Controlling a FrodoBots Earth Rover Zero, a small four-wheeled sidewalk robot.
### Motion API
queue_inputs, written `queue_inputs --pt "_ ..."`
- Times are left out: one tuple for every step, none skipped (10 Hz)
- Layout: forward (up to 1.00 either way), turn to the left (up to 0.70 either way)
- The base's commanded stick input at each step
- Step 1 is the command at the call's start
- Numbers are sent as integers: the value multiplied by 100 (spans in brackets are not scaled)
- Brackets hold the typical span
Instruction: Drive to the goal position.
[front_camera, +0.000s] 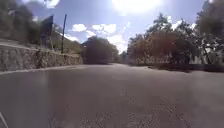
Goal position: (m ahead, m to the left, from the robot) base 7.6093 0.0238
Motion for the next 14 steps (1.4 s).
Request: queue_inputs --pt "50 0" --pt "50 0" --pt "50 0" --pt "50 0" --pt "50 0" --pt "50 0" --pt "50 0" --pt "50 0" --pt "50 0" --pt "50 0" --pt "50 0" --pt "50 0" --pt "50 0" --pt "50 0"
